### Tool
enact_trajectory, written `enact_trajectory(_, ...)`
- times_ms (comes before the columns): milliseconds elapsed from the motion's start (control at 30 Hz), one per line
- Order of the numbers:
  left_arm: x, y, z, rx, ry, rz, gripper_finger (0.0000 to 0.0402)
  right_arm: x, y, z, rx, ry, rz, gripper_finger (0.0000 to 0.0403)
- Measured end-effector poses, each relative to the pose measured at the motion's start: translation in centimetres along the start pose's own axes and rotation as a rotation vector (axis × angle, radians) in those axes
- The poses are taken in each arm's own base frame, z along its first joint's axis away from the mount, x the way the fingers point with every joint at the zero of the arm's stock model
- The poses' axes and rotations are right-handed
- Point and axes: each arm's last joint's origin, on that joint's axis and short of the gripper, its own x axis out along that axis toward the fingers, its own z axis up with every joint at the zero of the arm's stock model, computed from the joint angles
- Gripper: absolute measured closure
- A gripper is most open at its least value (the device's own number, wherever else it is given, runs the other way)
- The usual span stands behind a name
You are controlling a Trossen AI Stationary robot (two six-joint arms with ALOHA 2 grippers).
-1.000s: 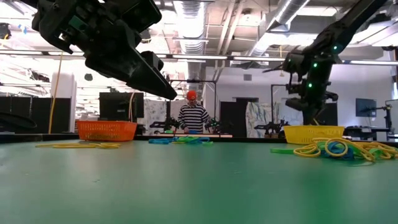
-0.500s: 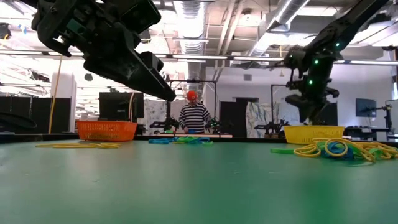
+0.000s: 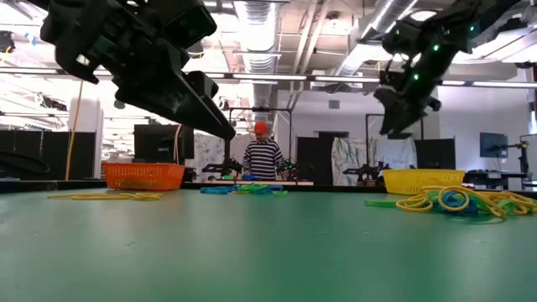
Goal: Sort rubber bands into baskets
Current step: Put the yellow rubber band into the yellow bin
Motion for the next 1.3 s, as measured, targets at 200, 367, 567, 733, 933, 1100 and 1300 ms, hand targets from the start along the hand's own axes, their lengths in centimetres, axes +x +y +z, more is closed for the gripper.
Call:
enact_trajectory(200, 0.0, 0.5, -0.5, 0.003, 0.036, 0.153, 0.0216, -1.9, 4.5, -0.7, -0.108, -0.041, 0.16, 0.0184)
enact_trajectory(367, -0.1, 1.1, -1.0, 0.001, 0.079, 0.265, 0.0216, -3.2, 8.2, -1.5, -0.184, -0.091, 0.278, 0.0188)
enact_trajectory(567, -0.7, 2.7, -2.2, -0.059, 0.226, 0.34, 0.0216, -4.3, 12.4, -2.8, -0.267, -0.17, 0.339, 0.0188)
enact_trajectory(733, -2.3, 3.6, -2.5, -0.095, 0.316, 0.375, 0.0216, -4.3, 15.4, -4.1, -0.324, -0.207, 0.363, 0.0188)
enact_trajectory(933, -4.8, 4.2, -2.3, -0.117, 0.391, 0.314, 0.0216, -3.3, 18.2, -5.6, -0.369, -0.212, 0.394, 0.0189)
enact_trajectory(1100, -5.7, 4.7, -2.7, -0.095, 0.476, 0.208, 0.0217, -2.5, 20.0, -7.2, -0.416, -0.193, 0.414, 0.0189)
enact_trajectory(1300, -5.5, 5.7, -3.3, -0.104, 0.55, 0.208, 0.0217, -2.4, 21.8, -8.4, -0.477, -0.231, 0.459, 0.0189)
